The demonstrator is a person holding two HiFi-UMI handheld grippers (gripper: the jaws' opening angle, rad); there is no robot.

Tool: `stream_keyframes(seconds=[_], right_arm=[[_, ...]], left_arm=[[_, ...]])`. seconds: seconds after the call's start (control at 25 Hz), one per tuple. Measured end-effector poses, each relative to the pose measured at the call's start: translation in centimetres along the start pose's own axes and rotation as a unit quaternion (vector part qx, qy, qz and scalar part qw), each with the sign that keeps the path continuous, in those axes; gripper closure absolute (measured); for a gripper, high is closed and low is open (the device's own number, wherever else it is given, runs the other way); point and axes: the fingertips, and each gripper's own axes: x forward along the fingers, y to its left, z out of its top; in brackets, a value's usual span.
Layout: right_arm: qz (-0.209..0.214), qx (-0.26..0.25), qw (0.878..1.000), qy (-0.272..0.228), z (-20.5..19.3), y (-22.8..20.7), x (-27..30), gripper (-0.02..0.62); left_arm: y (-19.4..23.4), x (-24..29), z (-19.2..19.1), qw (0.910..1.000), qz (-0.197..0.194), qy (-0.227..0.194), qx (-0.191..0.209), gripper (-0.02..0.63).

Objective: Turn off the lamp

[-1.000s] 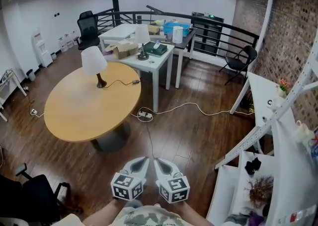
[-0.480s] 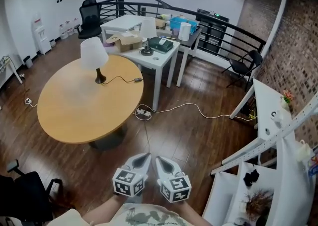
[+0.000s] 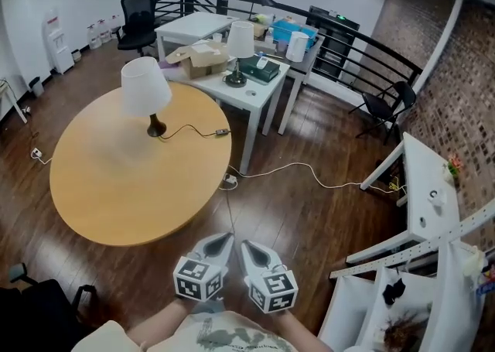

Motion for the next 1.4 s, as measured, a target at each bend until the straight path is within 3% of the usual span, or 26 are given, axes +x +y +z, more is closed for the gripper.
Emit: stream_keyframes(seconds=[0.28, 0.76, 1.08, 1.4], right_arm=[[0.002, -0.001, 1.000, 0.000, 2.1, 0.6, 5.9, 0.595], [0.005, -0.008, 1.000, 0.004, 3.9, 1.8, 11.1, 0.595], [0.008, -0.002, 1.000, -0.009, 4.9, -0.7, 14.1, 0.595], [0.040, 0.009, 0.999, -0.011, 6.2, -6.2, 17.9, 0.595]], left_arm=[[6.3, 1.3, 2.7, 1.0000, 0.006, -0.001, -0.004, 0.609], [10.9, 2.0, 4.9, 0.9998, -0.003, -0.011, -0.015, 0.609], [12.2, 4.5, 4.8, 0.9999, 0.004, -0.002, -0.009, 0.609], [13.2, 11.2, 5.9, 0.9996, 0.026, 0.005, -0.005, 0.609]])
